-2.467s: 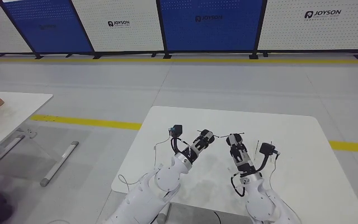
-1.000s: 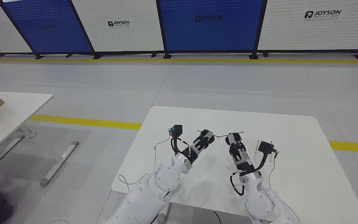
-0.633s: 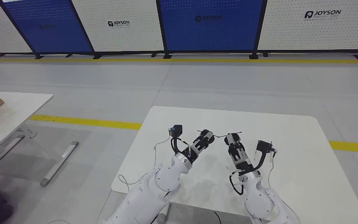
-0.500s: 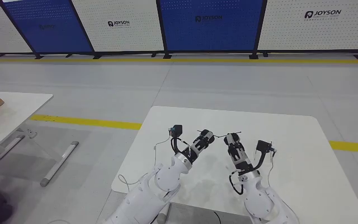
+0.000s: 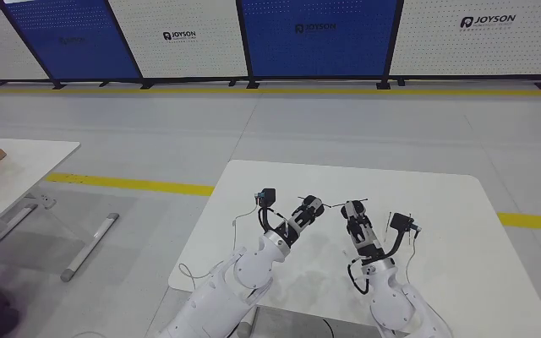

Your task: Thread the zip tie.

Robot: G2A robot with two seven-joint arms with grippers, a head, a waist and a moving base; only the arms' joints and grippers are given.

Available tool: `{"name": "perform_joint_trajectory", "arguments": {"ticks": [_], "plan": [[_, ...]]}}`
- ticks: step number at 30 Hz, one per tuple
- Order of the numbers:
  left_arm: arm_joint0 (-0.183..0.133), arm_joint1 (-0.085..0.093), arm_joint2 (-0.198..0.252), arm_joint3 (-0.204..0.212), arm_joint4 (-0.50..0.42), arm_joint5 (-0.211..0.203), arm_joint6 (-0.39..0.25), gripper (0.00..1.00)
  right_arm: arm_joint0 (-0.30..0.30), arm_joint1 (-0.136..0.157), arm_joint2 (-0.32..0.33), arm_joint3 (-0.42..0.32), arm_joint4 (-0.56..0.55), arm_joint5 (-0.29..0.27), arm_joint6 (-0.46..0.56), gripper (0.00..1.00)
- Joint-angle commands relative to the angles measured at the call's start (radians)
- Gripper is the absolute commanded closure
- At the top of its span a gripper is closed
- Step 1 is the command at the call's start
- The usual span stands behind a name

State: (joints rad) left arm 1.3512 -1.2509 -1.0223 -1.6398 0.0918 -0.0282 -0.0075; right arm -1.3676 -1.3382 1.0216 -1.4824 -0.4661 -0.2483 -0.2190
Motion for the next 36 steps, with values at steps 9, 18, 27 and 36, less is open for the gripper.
{"name": "perform_joint_trajectory", "arguments": {"ticks": [9,18,27,36], "plan": [[0.0,0.0,0.0,0.0,0.0,0.0,0.0,1.0,-0.001,0.0,0.001,-0.001,0.001,0.001,0.0,1.0],[0.0,0.0,0.0,0.0,0.0,0.0,0.0,1.0,-0.02,-0.003,0.019,-0.015,0.004,-0.011,0.014,1.0],[0.0,0.0,0.0,0.0,0.0,0.0,0.0,1.0,-0.02,-0.013,0.01,-0.012,-0.004,-0.016,0.007,1.0],[0.0,0.0,0.0,0.0,0.0,0.0,0.0,1.0,-0.013,-0.022,0.01,0.003,-0.005,-0.01,-0.008,1.0]]}}
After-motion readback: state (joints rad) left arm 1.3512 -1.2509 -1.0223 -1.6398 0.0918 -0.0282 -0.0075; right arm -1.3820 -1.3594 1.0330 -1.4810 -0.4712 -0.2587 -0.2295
